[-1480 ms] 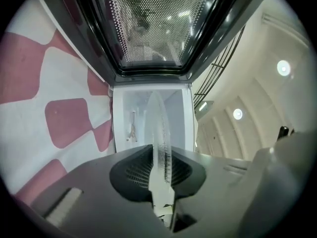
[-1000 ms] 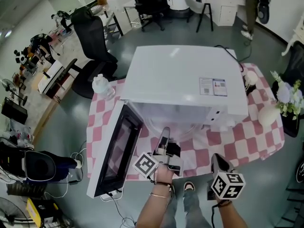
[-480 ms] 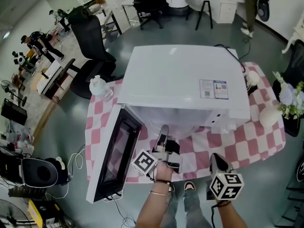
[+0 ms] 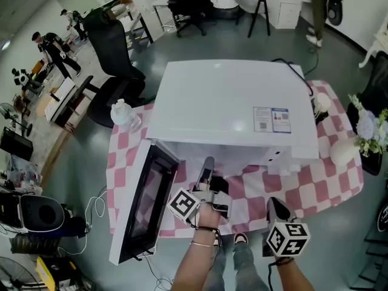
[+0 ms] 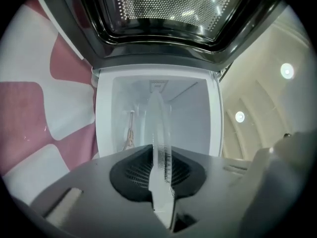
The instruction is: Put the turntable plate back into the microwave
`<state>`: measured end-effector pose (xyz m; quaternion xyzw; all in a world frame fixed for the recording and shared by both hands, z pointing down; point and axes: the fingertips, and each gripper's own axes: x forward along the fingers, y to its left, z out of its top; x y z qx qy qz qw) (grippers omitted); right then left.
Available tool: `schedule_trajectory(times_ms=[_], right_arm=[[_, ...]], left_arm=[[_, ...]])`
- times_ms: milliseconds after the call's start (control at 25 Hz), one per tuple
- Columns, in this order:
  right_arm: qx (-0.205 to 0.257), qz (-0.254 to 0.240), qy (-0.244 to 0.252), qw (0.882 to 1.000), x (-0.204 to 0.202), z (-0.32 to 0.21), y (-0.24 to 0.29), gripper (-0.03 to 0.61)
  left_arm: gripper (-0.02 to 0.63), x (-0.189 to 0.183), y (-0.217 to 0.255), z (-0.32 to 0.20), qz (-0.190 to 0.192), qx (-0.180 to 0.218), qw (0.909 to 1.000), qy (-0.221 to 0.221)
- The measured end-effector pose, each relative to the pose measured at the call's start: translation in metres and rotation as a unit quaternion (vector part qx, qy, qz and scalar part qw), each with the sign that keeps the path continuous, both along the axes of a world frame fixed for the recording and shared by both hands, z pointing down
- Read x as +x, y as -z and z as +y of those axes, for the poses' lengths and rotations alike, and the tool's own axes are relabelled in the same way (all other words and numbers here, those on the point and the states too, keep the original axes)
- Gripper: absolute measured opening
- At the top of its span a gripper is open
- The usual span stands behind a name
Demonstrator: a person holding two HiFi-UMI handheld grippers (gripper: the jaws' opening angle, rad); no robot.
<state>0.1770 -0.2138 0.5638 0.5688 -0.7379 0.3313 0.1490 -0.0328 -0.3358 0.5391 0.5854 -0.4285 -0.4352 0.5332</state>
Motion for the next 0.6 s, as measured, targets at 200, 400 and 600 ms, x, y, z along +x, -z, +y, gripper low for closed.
schedule_trajectory(times_ms=[200, 400, 600], right_arm=[[-0.001, -0.002, -0.004, 1.0, 0.001, -0.006, 0.0, 0.009], [-0.007, -0.007, -0.009, 1.0, 0.002, -0.008, -0.002, 0.01], [-0.011, -0.008, -0.012, 1.0, 0.005, -0.009, -0.004, 0.009]], left_arm=[[0.034, 0.0, -0.001, -0.01, -0.004, -0.003, 1.0, 0.0], [0.034, 0.0, -0.002, -0.019, -0.007, -0.004, 1.0, 0.001], [0.034, 0.001, -0.004, -0.028, -0.008, -0.008, 0.9999, 0.001]])
